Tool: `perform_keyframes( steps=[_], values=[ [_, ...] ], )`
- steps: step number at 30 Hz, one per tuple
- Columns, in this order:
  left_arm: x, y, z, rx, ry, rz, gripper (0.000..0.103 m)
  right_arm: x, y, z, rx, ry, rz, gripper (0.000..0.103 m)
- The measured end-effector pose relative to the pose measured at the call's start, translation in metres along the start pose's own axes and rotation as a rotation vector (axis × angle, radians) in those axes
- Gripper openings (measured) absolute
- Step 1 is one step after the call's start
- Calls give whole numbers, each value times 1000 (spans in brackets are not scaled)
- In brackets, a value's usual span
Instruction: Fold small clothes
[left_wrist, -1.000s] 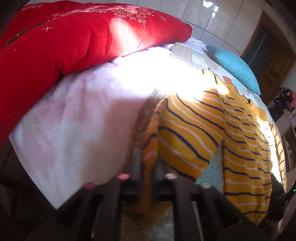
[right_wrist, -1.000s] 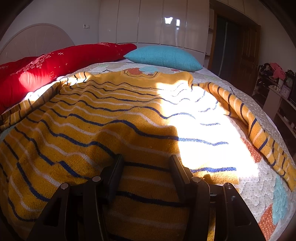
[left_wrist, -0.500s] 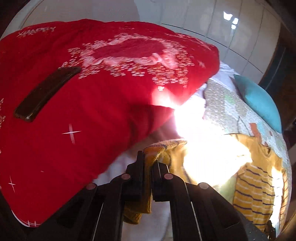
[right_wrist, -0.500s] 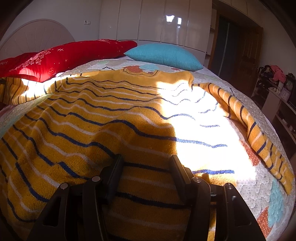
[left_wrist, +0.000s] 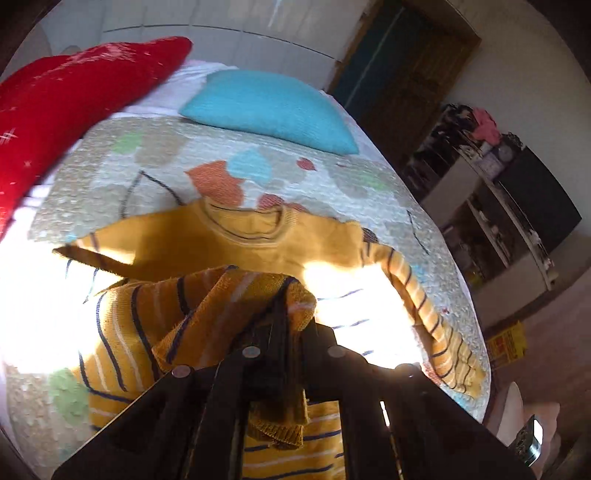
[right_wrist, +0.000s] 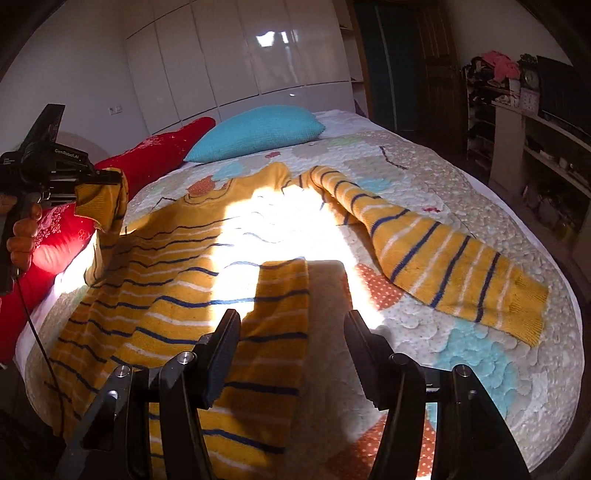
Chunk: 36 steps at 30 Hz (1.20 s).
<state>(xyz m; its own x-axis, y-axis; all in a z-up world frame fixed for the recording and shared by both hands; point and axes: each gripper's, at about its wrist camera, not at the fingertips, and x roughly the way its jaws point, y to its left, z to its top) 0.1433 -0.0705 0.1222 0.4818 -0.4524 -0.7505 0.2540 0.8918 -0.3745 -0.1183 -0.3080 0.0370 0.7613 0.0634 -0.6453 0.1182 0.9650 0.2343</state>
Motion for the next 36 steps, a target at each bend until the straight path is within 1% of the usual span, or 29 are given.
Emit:
perform_keyframes(
  steps=[1, 2, 4, 5, 6, 7, 8, 9, 11, 12, 13, 15, 16, 17, 18, 19, 21, 23, 24, 25, 26, 27, 28, 30, 32, 34, 36],
  values=[
    [22, -18, -1, 13, 30, -20, 6, -1, -12, -3, 23, 11, -10, 63],
    [44, -35, -4, 28, 56, -24, 6, -2, -22, -7, 42, 21, -19, 63],
    [83, -59, -13, 46, 104, 5, 9, -3, -36, -11, 62, 34, -32, 63],
    [99, -65, -19, 35, 129, 26, 13, -3, -41, -12, 65, 38, -33, 63],
    [113, -66, -25, 13, 168, 24, 23, -3, -44, -11, 66, 38, -29, 63],
    [121, -64, -32, -14, 206, -2, 30, -4, -46, -10, 64, 35, -23, 63],
    [122, -62, -38, -36, 225, -28, 32, -4, -47, -7, 58, 31, -17, 63],
    [115, -60, -44, -38, 224, -43, 33, -4, -46, -4, 48, 25, -10, 63],
    [87, -58, -54, -14, 188, -62, 39, -2, -40, 5, 24, 11, 13, 63],
    [68, -56, -59, -6, 161, -65, 51, 0, -35, 10, 12, 6, 33, 63],
    [48, -53, -65, -1, 126, -55, 65, 4, -27, 16, -2, 2, 58, 63],
    [6, -44, -78, 16, 51, 4, 76, 13, -9, 30, -31, -4, 113, 63],
    [-13, -39, -86, 31, 18, 49, 76, 19, 0, 38, -40, -3, 142, 64],
    [-29, -34, -93, 48, -8, 101, 76, 28, 9, 46, -50, 0, 170, 66],
    [-45, -28, -102, 60, -30, 151, 76, 38, 19, 54, -63, 5, 190, 69],
    [-59, -20, -110, 63, -49, 193, 76, 49, 29, 60, -77, 11, 194, 70],
    [-83, -2, -127, 41, -68, 237, 77, 75, 44, 69, -83, 43, 187, 71],
    [-100, 20, -144, -11, -70, 237, 77, 102, 51, 78, -52, 97, 214, 71],
    [-105, 31, -152, -41, -72, 235, 77, 114, 55, 81, -34, 120, 227, 69],
    [-110, 43, -158, -70, -76, 242, 77, 123, 58, 83, -20, 140, 246, 60],
    [-114, 54, -164, -93, -82, 256, 77, 129, 61, 85, -13, 162, 276, 21],
    [-117, 65, -169, -114, -84, 276, 77, 135, 65, 89, -17, 190, 292, 10],
    [-119, 74, -172, -136, -83, 299, 77, 136, 66, 93, -23, 202, 288, 10],
    [-123, 88, -179, -168, -89, 333, 77, 125, 61, 103, -19, 159, 279, 9],
    [-123, 95, -185, -187, -96, 365, 77, 115, 47, 109, 6, 135, 240, 9],
    [-119, 100, -189, -205, -88, 379, 77, 116, 29, 108, 16, 150, 165, 12],
    [-112, 99, -191, -215, -74, 366, 77, 124, 13, 102, 8, 198, 88, 12]
  ],
)
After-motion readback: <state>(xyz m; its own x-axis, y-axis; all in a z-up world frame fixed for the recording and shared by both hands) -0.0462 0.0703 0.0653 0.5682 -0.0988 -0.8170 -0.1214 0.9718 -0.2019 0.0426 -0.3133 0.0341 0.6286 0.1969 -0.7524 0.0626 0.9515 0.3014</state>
